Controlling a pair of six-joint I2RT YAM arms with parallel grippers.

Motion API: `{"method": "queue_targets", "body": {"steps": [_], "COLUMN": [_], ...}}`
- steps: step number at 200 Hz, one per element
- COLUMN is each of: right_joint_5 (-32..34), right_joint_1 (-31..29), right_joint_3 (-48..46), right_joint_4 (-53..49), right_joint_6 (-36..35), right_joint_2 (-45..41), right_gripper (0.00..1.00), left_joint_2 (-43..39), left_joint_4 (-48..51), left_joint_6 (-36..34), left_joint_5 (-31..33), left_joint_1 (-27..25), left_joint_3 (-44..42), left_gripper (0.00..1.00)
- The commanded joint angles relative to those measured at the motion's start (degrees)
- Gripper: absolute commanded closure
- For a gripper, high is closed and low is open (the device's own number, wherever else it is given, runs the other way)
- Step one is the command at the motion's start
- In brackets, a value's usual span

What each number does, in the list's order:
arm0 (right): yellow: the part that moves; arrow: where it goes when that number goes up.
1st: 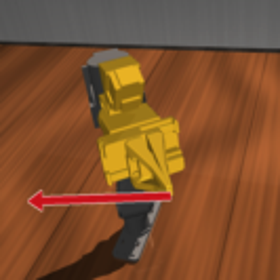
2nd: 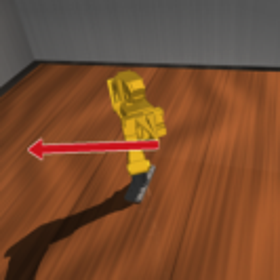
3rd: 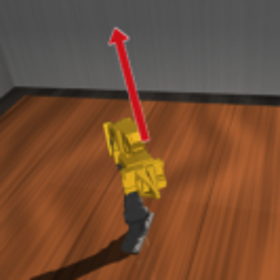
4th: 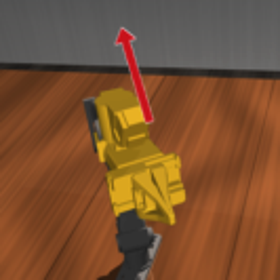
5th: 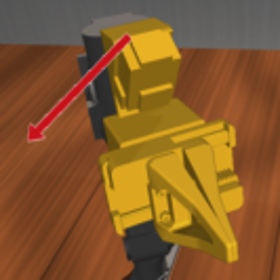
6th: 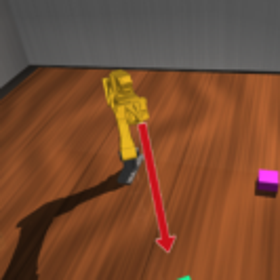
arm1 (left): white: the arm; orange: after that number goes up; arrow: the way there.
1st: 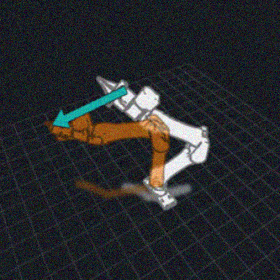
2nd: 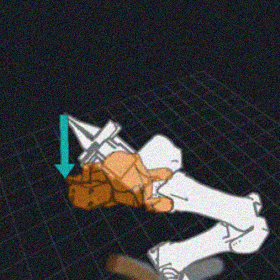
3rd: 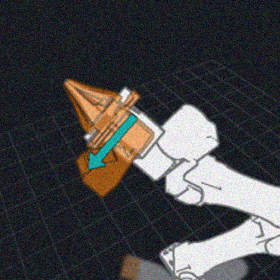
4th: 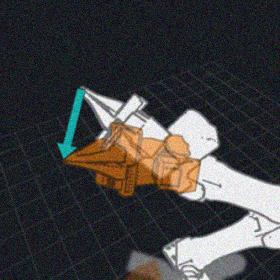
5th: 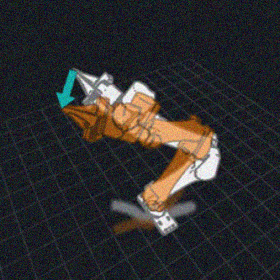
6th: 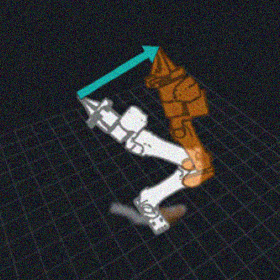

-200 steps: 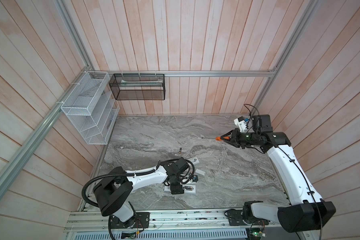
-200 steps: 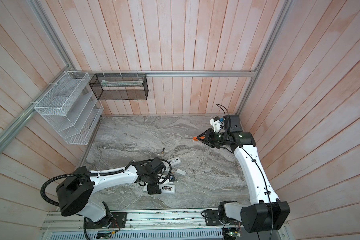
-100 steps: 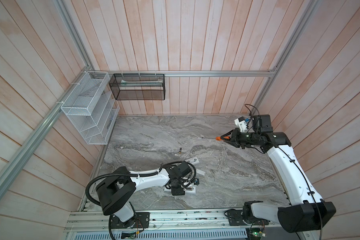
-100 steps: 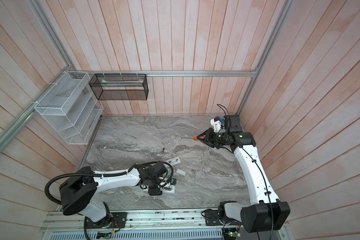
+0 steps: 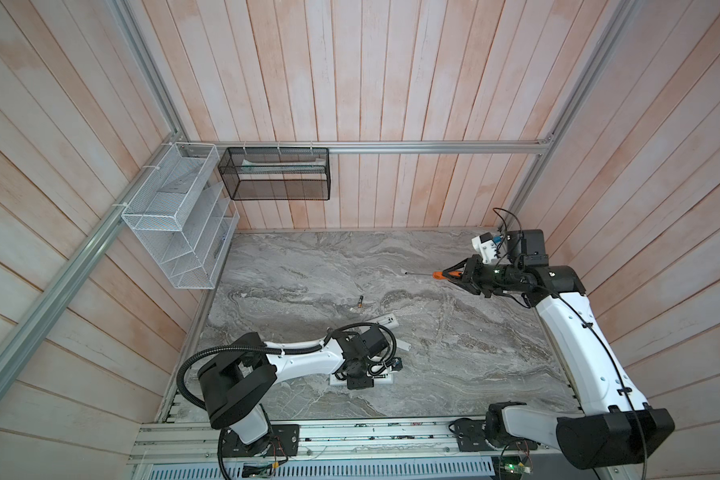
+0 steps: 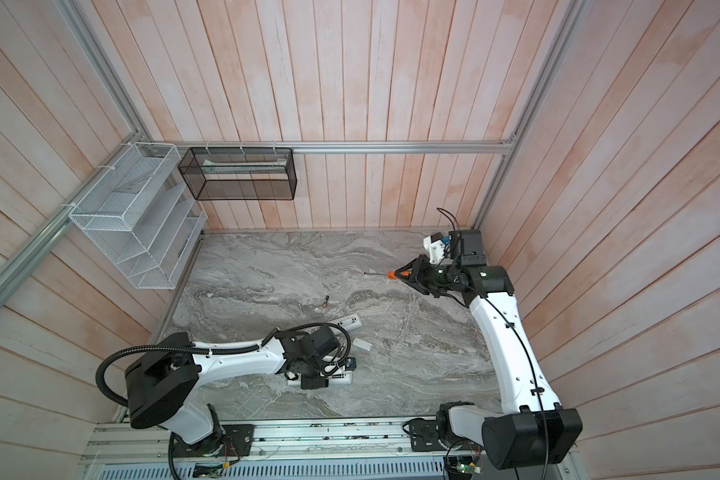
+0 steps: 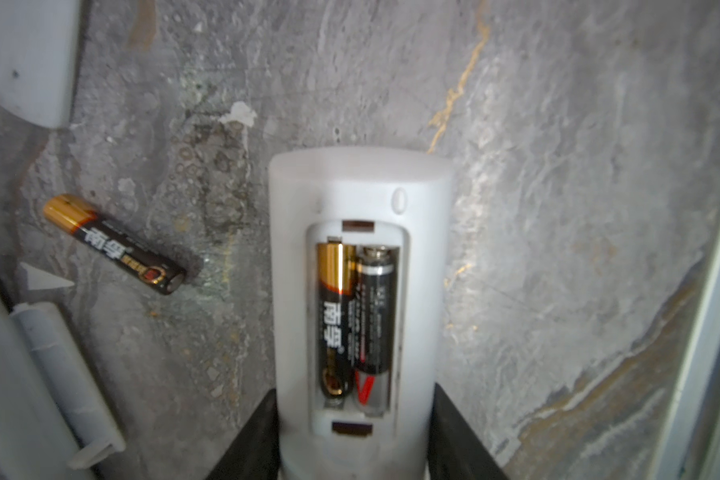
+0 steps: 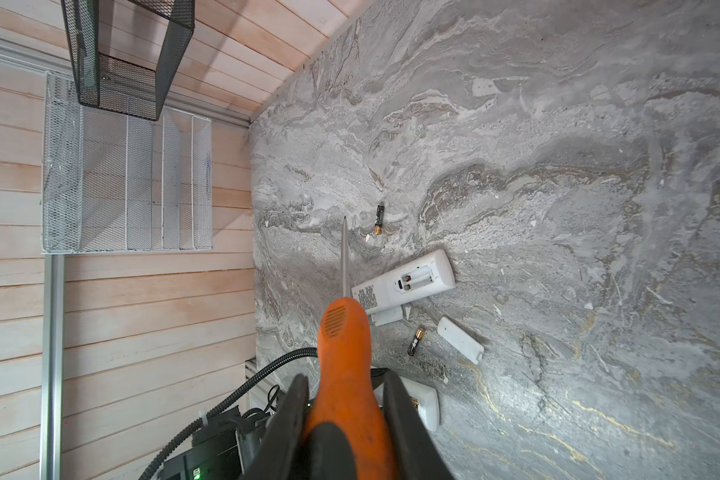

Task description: Unload the batteries from the remote control

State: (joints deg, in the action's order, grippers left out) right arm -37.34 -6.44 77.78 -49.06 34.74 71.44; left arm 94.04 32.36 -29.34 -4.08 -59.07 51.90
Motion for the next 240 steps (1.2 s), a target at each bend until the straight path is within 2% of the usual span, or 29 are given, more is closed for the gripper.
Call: {"method": "queue_targets", "body": {"steps": [1,102,153,221,240], "right_joint_5": [0.29,-0.12,-0.45,-0.75,-0.82], "right_joint_1": [0.33,0.37,0.37,0.37,0.37], "right_joint_3": [1.23,-1.87,-2.87,-3.73,-3.56], "right_joint_4": [1.08,2.06,2.82,2.75,2.59], "right_joint_6": [-0.02,-0.2,0.17,0.58,0.59], "right_joint_2": [-1.3,-3.32,-4.12,-5.24,-5.49], "right_gripper": [0.84,0.84,0.84,0.84,0.84], "left_joint_2": [2.1,5.45,7.21,5.13,4.52], "left_joint_4": [-0.72,-0.43,-0.68,-4.75,-4.36], "left_joint_6": [2.48,6.44,7.87,10.18,10.11], "left_joint_5": [-0.77,-1.37,-2.9,-2.67,-1.74], "left_joint_1": [-0.42,-3.67,-4.39,-4.39,-4.39], "left_joint_3": [3.43,11.13,11.08,5.91,4.98], "left_gripper": [0.57,0.56,0.55,0.32,0.29]}}
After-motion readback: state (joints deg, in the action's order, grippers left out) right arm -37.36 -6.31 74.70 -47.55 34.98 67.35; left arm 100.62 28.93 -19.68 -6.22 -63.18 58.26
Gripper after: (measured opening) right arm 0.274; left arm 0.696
